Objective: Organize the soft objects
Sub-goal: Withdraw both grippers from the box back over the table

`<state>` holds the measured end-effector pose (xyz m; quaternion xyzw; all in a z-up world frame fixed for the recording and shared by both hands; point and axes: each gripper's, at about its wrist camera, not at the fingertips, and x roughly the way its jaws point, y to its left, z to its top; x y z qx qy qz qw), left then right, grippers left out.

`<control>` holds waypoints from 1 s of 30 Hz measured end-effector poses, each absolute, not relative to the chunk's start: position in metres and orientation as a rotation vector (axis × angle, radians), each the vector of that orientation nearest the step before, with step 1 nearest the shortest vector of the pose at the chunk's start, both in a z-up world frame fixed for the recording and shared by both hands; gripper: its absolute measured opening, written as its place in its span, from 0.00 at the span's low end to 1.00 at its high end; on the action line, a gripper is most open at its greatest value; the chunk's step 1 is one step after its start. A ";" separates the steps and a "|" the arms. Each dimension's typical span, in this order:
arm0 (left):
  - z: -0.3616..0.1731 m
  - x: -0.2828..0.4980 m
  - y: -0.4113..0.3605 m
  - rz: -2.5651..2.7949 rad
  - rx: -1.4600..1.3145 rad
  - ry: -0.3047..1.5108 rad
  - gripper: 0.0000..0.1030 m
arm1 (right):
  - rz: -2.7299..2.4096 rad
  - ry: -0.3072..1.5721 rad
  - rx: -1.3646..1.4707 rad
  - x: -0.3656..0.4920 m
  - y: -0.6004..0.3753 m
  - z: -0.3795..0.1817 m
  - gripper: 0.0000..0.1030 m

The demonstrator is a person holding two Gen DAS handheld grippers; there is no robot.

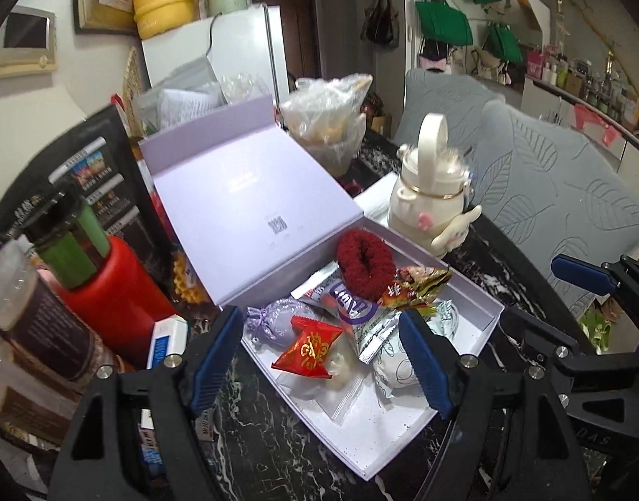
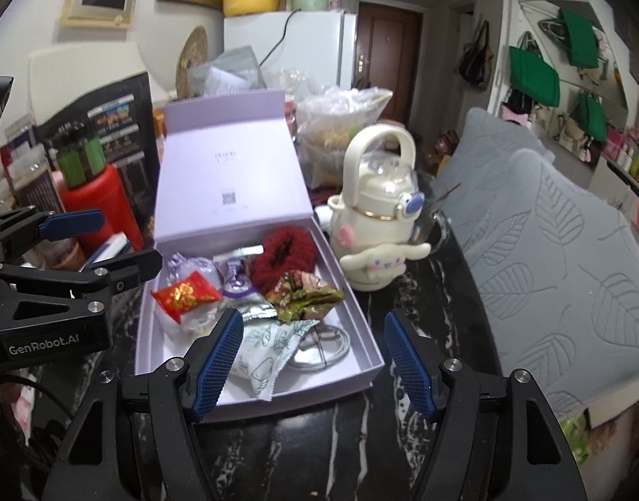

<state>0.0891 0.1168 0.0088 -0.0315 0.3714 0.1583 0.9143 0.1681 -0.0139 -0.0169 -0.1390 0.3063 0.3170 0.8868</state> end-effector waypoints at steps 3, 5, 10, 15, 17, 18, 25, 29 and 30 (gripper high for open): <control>0.020 0.079 0.113 0.340 -0.052 0.737 0.75 | 0.654 0.602 -0.285 0.158 -0.019 -0.009 0.69; 0.028 0.070 0.111 0.340 -0.051 0.714 0.75 | 0.652 0.584 -0.283 0.151 -0.022 -0.004 0.69; 0.045 0.046 0.103 0.336 -0.051 0.659 0.75 | 0.651 0.541 -0.271 0.132 -0.033 0.009 0.69; 0.055 0.022 0.095 0.343 -0.043 0.620 0.75 | 0.656 0.488 -0.262 0.107 -0.043 0.019 0.69; 0.057 0.011 0.093 0.346 -0.044 0.602 0.75 | 0.659 0.472 -0.259 0.097 -0.047 0.023 0.70; 0.059 0.004 0.092 0.347 -0.045 0.590 0.75 | 0.661 0.461 -0.257 0.091 -0.049 0.024 0.73; 0.064 -0.030 0.082 0.379 -0.030 0.533 0.75 | 0.657 0.421 -0.238 0.059 -0.058 0.025 0.74; 0.057 -0.046 0.080 0.383 -0.046 0.534 0.75 | 0.647 0.435 -0.224 0.044 -0.062 0.016 0.76; 0.055 -0.050 0.081 0.381 -0.050 0.537 0.75 | 0.643 0.438 -0.226 0.040 -0.063 0.012 0.76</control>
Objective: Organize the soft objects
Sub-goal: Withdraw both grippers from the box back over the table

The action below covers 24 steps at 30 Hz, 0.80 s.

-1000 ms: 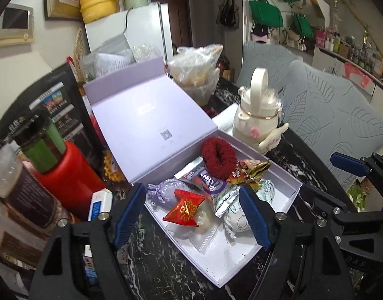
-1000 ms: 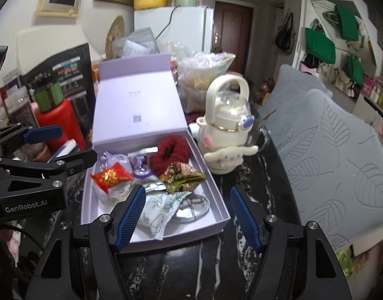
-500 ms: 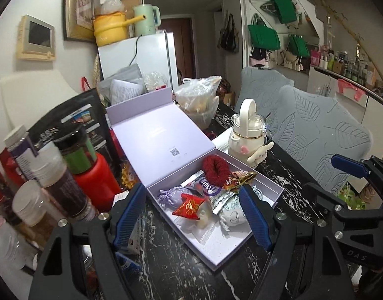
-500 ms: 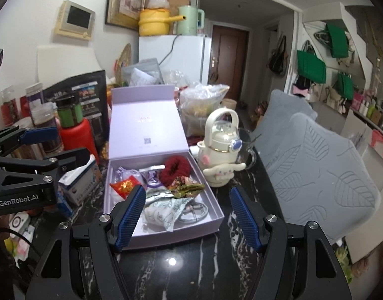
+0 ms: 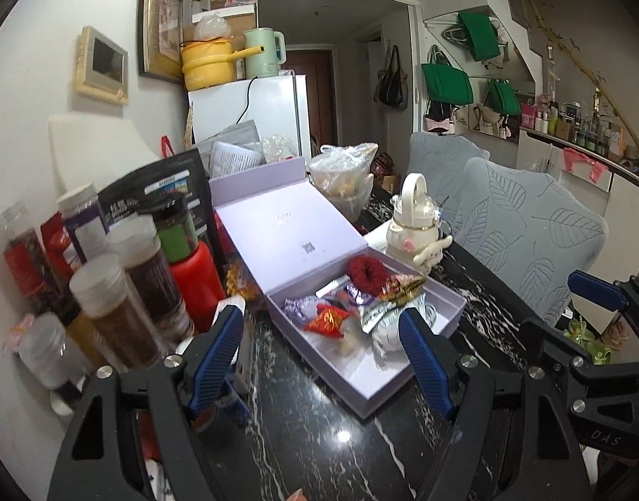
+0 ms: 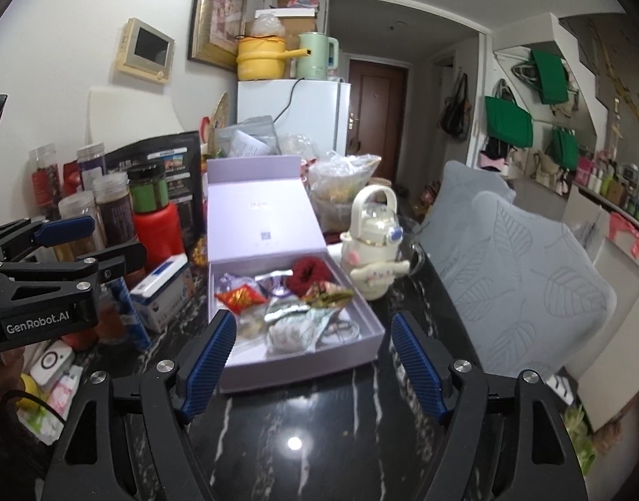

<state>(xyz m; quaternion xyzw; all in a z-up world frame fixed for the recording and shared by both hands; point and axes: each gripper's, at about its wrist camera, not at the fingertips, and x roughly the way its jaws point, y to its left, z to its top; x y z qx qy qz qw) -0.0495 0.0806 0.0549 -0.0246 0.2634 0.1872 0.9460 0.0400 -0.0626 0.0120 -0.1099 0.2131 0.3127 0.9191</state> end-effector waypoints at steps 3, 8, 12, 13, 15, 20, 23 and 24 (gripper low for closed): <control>0.045 -0.057 0.080 0.379 -0.063 0.549 0.75 | 0.626 0.444 -0.231 0.031 -0.063 0.004 0.76; 0.030 -0.065 0.079 0.373 -0.075 0.555 0.75 | 0.589 0.477 -0.216 0.024 -0.067 -0.009 0.76; 0.017 -0.070 0.074 0.374 -0.068 0.549 0.75 | 0.575 0.503 -0.203 0.021 -0.070 -0.019 0.76; 0.014 -0.071 0.074 0.370 -0.071 0.553 0.75 | 0.571 0.509 -0.205 0.021 -0.070 -0.022 0.76; 0.008 -0.073 0.073 0.374 -0.079 0.557 0.75 | 0.561 0.516 -0.210 0.021 -0.070 -0.027 0.76; -0.005 -0.078 0.070 0.366 -0.091 0.566 0.75 | 0.555 0.534 -0.216 0.023 -0.070 -0.036 0.76; -0.009 -0.078 0.069 0.346 -0.098 0.585 0.75 | 0.556 0.539 -0.227 0.024 -0.067 -0.039 0.76; -0.011 -0.078 0.069 0.346 -0.100 0.588 0.75 | 0.559 0.538 -0.228 0.024 -0.066 -0.040 0.76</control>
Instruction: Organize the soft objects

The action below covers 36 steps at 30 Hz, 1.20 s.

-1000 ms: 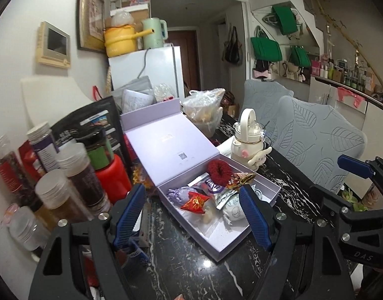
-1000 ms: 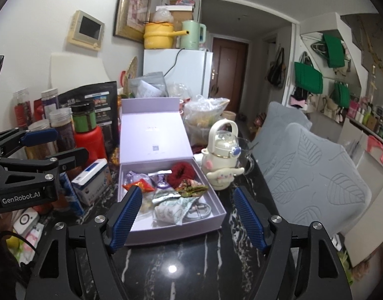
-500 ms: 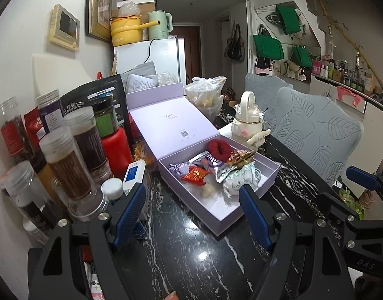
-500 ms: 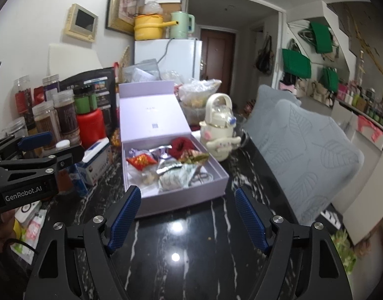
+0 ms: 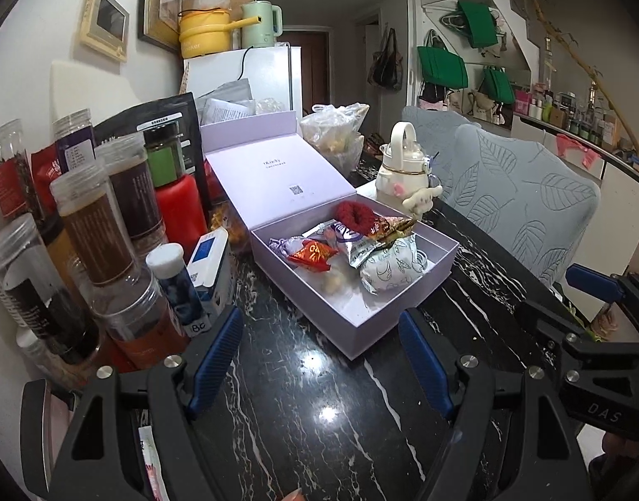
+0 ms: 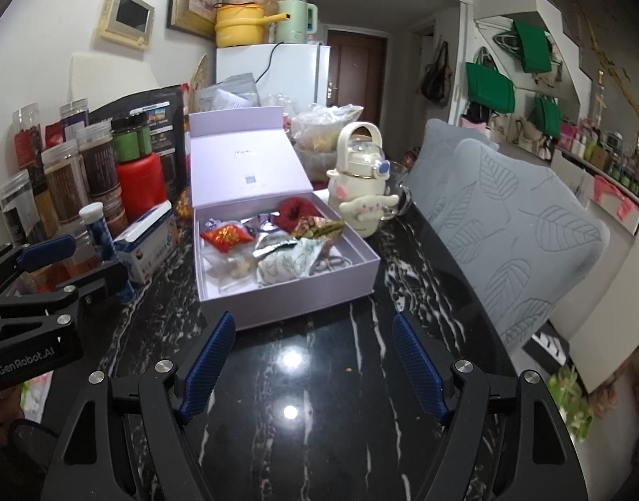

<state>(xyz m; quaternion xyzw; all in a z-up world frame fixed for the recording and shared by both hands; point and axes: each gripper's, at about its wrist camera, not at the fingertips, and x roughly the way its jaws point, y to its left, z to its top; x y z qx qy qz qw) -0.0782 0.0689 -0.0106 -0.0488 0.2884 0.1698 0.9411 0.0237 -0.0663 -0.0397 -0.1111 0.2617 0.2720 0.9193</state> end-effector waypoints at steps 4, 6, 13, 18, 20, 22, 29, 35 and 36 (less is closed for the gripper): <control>-0.012 -0.079 0.070 0.352 -0.101 0.589 0.75 | 0.572 0.538 -0.228 0.023 -0.064 -0.041 0.76; -0.012 -0.080 0.071 0.368 -0.106 0.582 0.75 | 0.573 0.539 -0.231 0.023 -0.064 -0.041 0.76; -0.013 -0.079 0.073 0.369 -0.114 0.591 0.75 | 0.567 0.550 -0.235 0.026 -0.064 -0.045 0.76; -0.015 -0.077 0.072 0.359 -0.111 0.602 0.75 | 0.564 0.565 -0.237 0.030 -0.064 -0.050 0.76; -0.016 -0.076 0.071 0.356 -0.110 0.608 0.75 | 0.562 0.569 -0.239 0.031 -0.063 -0.051 0.76; -0.017 -0.075 0.071 0.353 -0.109 0.614 0.75 | 0.562 0.571 -0.239 0.032 -0.063 -0.051 0.76; -0.019 -0.073 0.072 0.331 -0.129 0.627 0.75 | 0.563 0.572 -0.238 0.032 -0.063 -0.052 0.76; -0.021 -0.072 0.069 0.326 -0.126 0.643 0.75 | 0.559 0.579 -0.238 0.033 -0.064 -0.053 0.76; -0.021 -0.072 0.068 0.326 -0.126 0.646 0.75 | 0.557 0.581 -0.237 0.033 -0.064 -0.054 0.76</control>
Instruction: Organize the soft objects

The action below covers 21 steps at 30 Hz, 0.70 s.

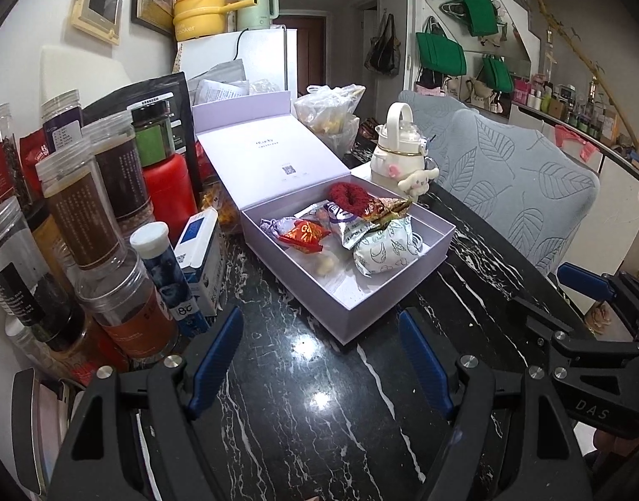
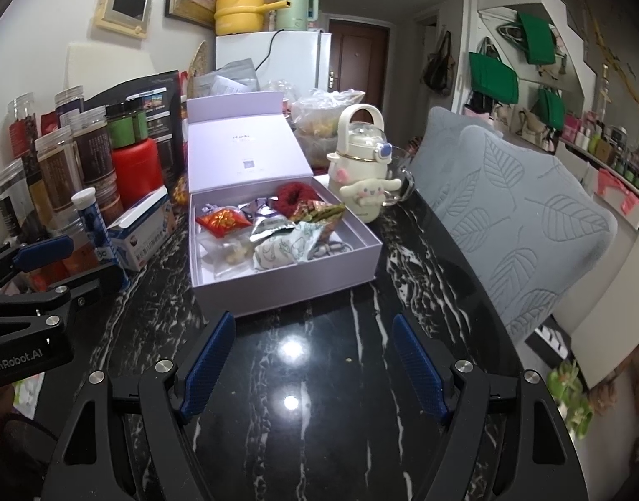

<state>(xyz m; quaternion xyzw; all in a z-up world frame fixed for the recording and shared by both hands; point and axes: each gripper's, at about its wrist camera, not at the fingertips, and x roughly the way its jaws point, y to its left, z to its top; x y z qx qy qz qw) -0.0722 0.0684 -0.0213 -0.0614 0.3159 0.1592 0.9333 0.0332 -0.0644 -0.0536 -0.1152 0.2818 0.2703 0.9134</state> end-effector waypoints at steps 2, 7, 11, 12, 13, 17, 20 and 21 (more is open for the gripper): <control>-0.022 -0.071 0.068 0.326 -0.122 0.652 0.75 | 0.555 0.583 -0.237 0.034 -0.066 -0.054 0.76; -0.022 -0.071 0.066 0.326 -0.119 0.654 0.75 | 0.549 0.584 -0.236 0.033 -0.067 -0.054 0.76; -0.022 -0.071 0.066 0.323 -0.125 0.650 0.75 | 0.547 0.583 -0.227 0.033 -0.070 -0.054 0.76; -0.022 -0.072 0.066 0.322 -0.126 0.650 0.75 | 0.547 0.583 -0.224 0.034 -0.070 -0.054 0.77; -0.022 -0.071 0.066 0.322 -0.127 0.652 0.75 | 0.545 0.584 -0.222 0.034 -0.071 -0.054 0.78; -0.022 -0.072 0.066 0.324 -0.126 0.651 0.75 | 0.542 0.582 -0.214 0.034 -0.073 -0.052 0.78; -0.021 -0.071 0.066 0.319 -0.123 0.652 0.75 | 0.548 0.578 -0.219 0.034 -0.072 -0.049 0.78; -0.020 -0.071 0.066 0.318 -0.125 0.651 0.75 | 0.548 0.575 -0.222 0.034 -0.072 -0.048 0.78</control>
